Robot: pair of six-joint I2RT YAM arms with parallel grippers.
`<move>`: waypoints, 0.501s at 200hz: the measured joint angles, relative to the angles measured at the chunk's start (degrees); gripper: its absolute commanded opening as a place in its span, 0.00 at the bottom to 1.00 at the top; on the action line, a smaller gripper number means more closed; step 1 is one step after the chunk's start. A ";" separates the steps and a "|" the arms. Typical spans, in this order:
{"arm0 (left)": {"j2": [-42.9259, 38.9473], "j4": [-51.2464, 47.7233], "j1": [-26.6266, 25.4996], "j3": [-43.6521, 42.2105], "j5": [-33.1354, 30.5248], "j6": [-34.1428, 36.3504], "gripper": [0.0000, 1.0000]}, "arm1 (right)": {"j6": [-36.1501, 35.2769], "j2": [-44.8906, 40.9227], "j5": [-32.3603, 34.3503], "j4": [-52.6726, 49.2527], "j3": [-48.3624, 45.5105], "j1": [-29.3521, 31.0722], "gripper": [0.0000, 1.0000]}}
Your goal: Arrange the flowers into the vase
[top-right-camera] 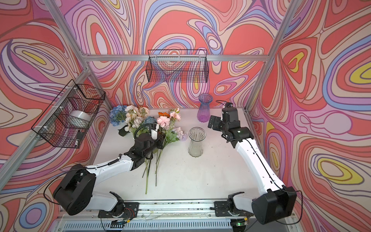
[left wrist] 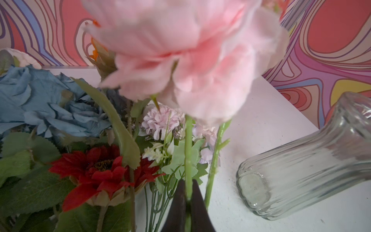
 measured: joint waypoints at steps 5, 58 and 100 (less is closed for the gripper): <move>0.28 1.73 0.46 -0.83 0.85 0.02 0.00 | -0.17 -0.83 -0.39 1.01 -0.79 0.00 0.98; 5.46 14.38 7.15 -1.55 8.48 -3.52 0.00 | -1.66 -7.17 -7.78 10.51 -6.29 0.07 0.91; 6.27 19.28 7.06 0.48 12.98 -8.74 0.00 | -1.88 -7.52 -16.22 15.69 -7.08 2.73 0.75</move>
